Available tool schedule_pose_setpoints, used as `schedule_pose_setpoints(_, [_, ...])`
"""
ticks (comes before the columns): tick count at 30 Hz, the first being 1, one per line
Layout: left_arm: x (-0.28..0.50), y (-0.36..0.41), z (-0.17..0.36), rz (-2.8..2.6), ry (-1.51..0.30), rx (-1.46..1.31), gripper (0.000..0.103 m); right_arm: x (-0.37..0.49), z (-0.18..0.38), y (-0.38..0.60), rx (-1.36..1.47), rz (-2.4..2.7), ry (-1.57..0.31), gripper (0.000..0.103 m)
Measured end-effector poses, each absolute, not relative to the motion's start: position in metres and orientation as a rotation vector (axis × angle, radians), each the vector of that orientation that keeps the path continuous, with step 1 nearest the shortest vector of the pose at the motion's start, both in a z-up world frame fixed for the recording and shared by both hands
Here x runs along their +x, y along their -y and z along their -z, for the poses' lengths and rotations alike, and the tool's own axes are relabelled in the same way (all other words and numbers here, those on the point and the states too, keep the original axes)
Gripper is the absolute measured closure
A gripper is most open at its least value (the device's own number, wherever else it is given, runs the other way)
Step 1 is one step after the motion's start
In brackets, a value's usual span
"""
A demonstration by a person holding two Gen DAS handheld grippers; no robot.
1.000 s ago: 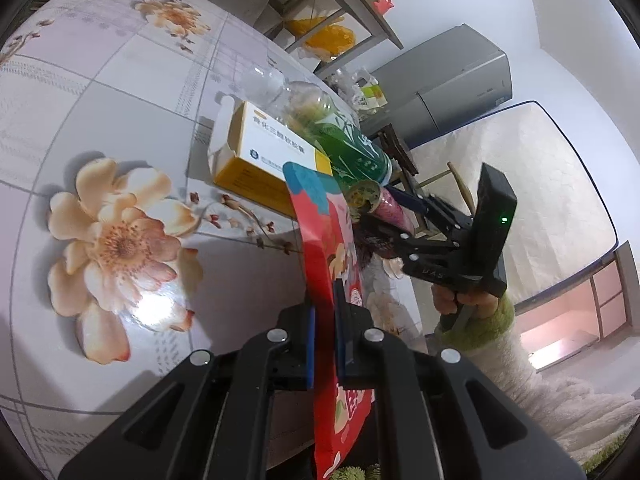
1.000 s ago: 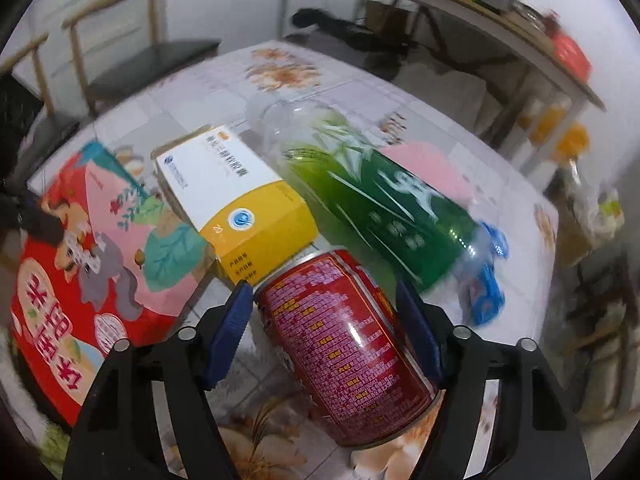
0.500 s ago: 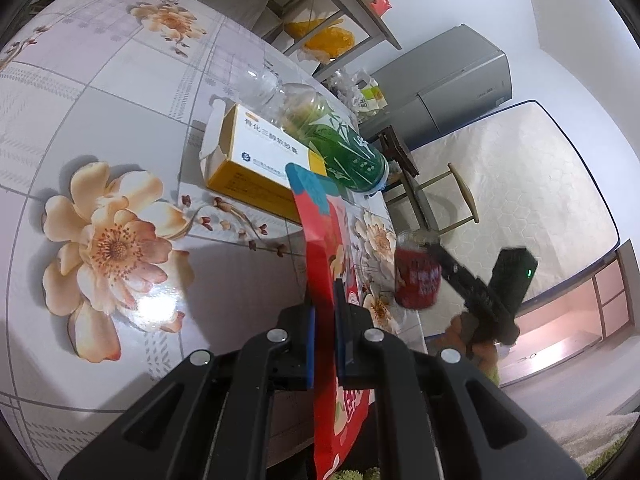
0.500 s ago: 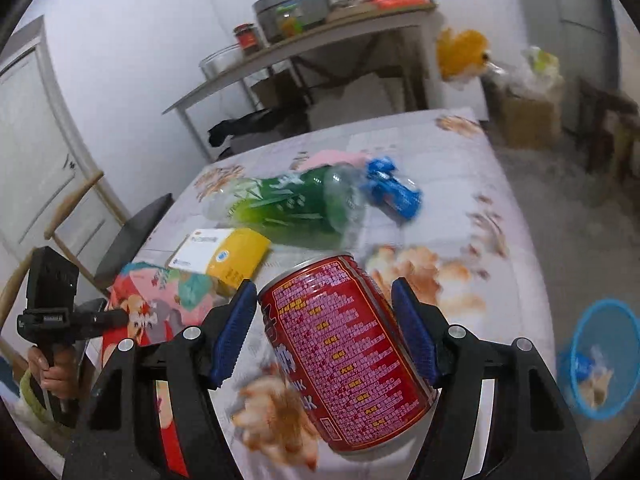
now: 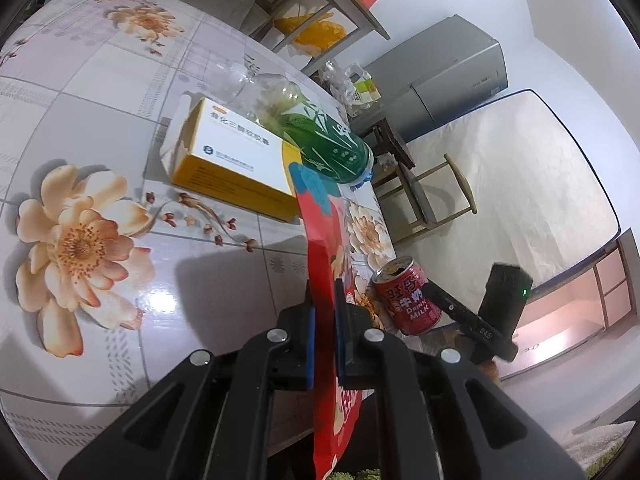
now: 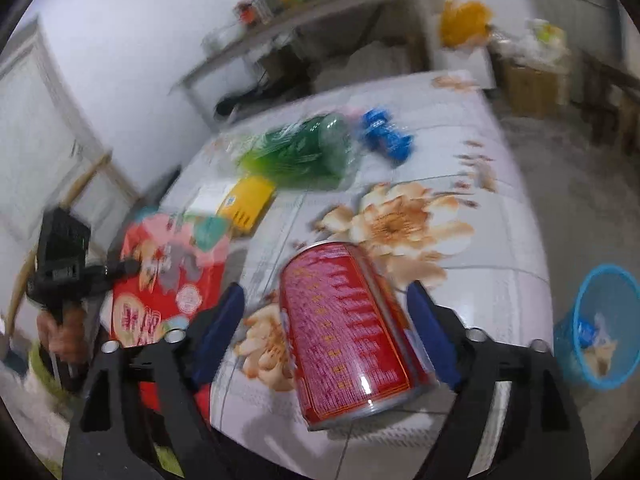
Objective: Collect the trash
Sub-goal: 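Grasp the red snack bag with the left tool while the right tool grasps the red drink can, then carry the snack bag and drink can to the blue wastebasket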
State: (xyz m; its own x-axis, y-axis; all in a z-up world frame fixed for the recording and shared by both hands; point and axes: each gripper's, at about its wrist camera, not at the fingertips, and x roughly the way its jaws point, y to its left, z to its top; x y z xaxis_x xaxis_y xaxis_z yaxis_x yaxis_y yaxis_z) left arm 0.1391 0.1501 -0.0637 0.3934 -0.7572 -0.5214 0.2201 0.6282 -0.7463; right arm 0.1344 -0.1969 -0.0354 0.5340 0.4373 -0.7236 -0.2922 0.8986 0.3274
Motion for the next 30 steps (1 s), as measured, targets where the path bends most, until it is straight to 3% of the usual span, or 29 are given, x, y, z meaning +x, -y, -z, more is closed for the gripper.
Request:
schedule_pose_setpoints(4, [0.140,-0.148,0.061,0.679,-0.973,-0.639,0.096,0.160,0.041,0.167,-0.061,-0.455,-1.061,0.020])
schedule_pose_setpoints(5, [0.140,-0.147,0.060,0.678,-0.971,-0.640,0.096,0.169,0.046,0.161,-0.110,-0.449,-1.117,0.025])
schedule_pose_setpoints(6, [0.140,-0.147,0.059,0.677,-0.968,-0.641,0.096,0.172,0.049,0.158,-0.122,-0.457,-1.148,0.039])
schedule_pose_setpoints(7, [0.139,-0.146,0.058,0.677,-0.967,-0.644,0.096,0.174,0.050,0.156,-0.121,-0.468,-1.162,0.040])
schedule_pose_setpoints(17, [0.136,-0.139,0.050,0.662,-0.964,-0.622,0.096,0.140,0.021,0.172,0.097,-0.327,-0.824,0.040])
schedule_pose_setpoints(30, [0.133,-0.118,0.021,0.657,-0.919,-0.594,0.096,0.112,0.010,0.192,0.182,-0.248,-0.701,0.041])
